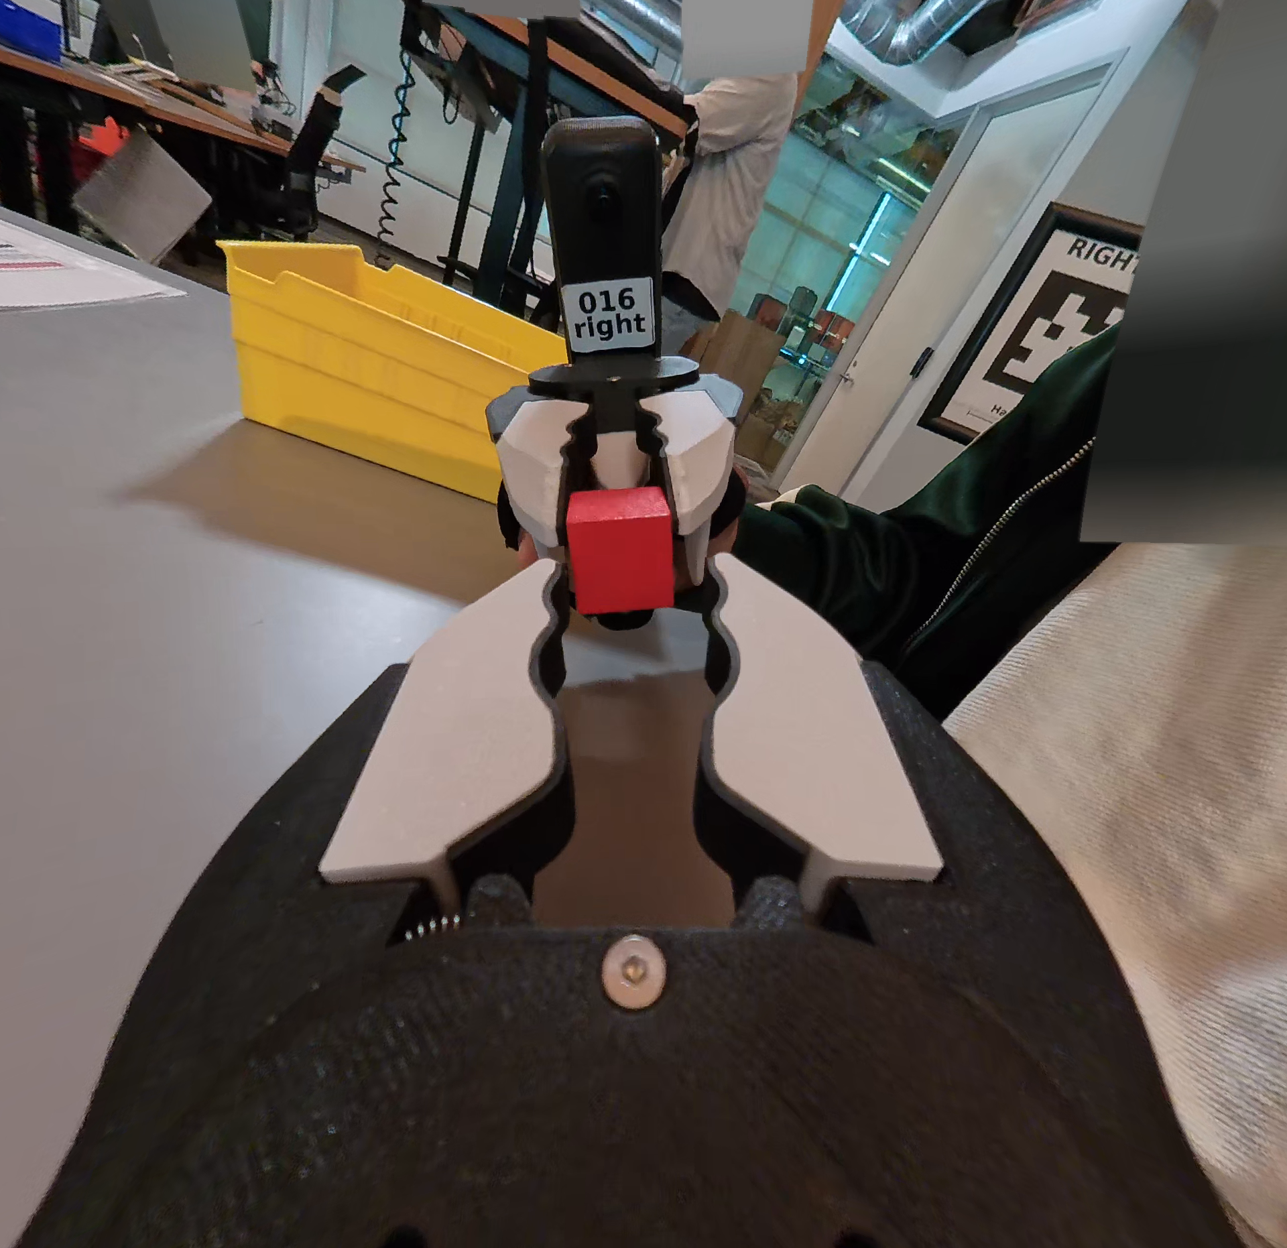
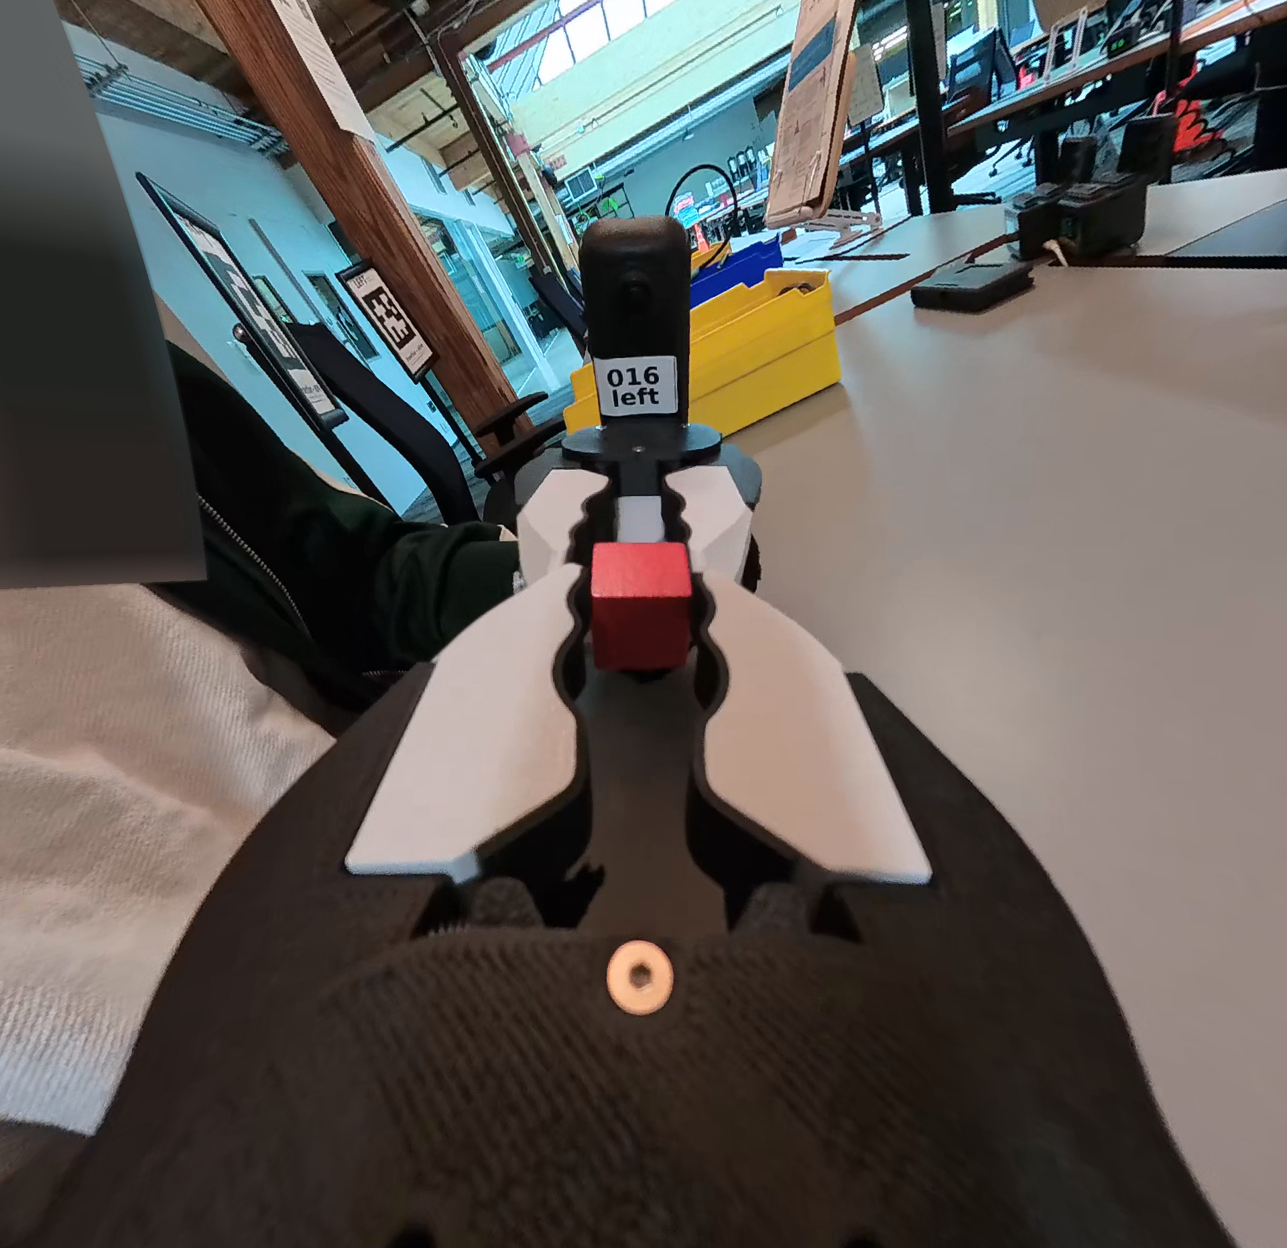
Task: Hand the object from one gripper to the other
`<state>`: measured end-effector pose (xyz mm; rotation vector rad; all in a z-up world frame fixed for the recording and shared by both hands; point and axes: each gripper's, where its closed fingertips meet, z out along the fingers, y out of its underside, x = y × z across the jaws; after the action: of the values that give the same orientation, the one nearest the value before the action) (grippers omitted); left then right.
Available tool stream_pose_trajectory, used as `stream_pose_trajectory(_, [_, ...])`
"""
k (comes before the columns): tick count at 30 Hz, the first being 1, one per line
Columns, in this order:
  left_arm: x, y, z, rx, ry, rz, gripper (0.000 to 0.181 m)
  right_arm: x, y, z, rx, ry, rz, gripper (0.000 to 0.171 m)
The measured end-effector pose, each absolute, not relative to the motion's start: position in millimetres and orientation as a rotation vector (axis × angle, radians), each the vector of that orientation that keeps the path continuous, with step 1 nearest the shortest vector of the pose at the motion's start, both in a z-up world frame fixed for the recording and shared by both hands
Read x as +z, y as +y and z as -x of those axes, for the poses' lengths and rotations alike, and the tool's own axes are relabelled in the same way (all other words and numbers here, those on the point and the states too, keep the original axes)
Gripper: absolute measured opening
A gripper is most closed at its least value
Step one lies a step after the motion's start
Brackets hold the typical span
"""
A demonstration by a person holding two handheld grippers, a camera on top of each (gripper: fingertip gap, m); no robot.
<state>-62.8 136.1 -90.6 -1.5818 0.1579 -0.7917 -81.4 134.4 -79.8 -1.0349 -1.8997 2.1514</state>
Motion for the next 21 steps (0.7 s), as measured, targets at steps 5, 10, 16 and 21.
stream_pose_trajectory(5, [-97,138,62,-0.767,0.163,1.624,0.027,-83,130,81,2.131,-1.925,1.028,0.028])
stream_pose_trajectory(10, [-102,140,70,-0.776,0.098,1.653,0.027,-78,140,91,2.074,-1.789,0.962,0.052])
stream_pose_trajectory(16, [-104,140,87,-1.091,-0.178,1.587,0.027,-67,153,95,1.757,-1.679,0.731,0.069])
stream_pose_trajectory(21, [-102,136,88,-1.314,-0.276,1.520,0.027,-95,137,98,1.449,-1.848,0.584,0.056])
